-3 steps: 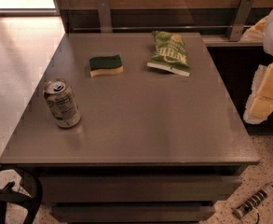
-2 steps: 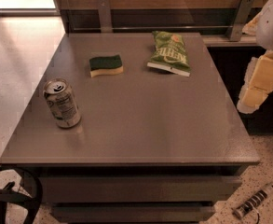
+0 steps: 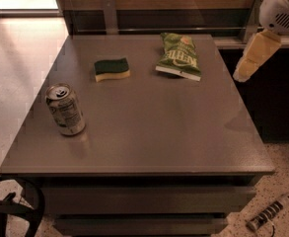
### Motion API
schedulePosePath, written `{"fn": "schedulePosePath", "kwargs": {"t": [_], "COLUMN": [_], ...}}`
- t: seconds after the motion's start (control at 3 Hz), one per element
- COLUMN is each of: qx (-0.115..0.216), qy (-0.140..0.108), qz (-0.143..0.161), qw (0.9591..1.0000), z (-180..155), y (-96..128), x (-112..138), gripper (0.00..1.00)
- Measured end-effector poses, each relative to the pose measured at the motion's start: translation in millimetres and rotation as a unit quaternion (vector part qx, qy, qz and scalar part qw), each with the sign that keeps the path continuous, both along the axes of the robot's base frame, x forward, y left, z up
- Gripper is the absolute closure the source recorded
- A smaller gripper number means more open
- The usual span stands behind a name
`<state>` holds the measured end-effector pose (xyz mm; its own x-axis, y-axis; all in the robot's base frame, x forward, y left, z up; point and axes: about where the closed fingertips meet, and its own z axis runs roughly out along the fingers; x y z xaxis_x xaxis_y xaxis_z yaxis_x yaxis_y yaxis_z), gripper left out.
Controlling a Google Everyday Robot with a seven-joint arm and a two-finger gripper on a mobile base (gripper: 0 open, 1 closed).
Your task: Move green jalapeno chip bag near 7up can
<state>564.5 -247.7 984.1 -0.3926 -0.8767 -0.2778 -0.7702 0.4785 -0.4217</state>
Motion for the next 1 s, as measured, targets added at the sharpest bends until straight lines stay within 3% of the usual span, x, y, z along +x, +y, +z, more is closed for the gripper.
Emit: {"fn": "schedulePosePath", "kwargs": {"t": [0.33,0.67,1.0], "qx": [0.084,0.205,0.296], "qy": [-0.082,-0.104,-0.069], "qz": [-0.032,-0.04,-0.038], "qw": [0.9925,0.9725,0.9518], "z": [4.7,-13.8,-34.4], "y": [-14.3,-9.5,8.4], "x": [62.8,113.6,141.5], "gripper": [0.0,0.0,0.0]}}
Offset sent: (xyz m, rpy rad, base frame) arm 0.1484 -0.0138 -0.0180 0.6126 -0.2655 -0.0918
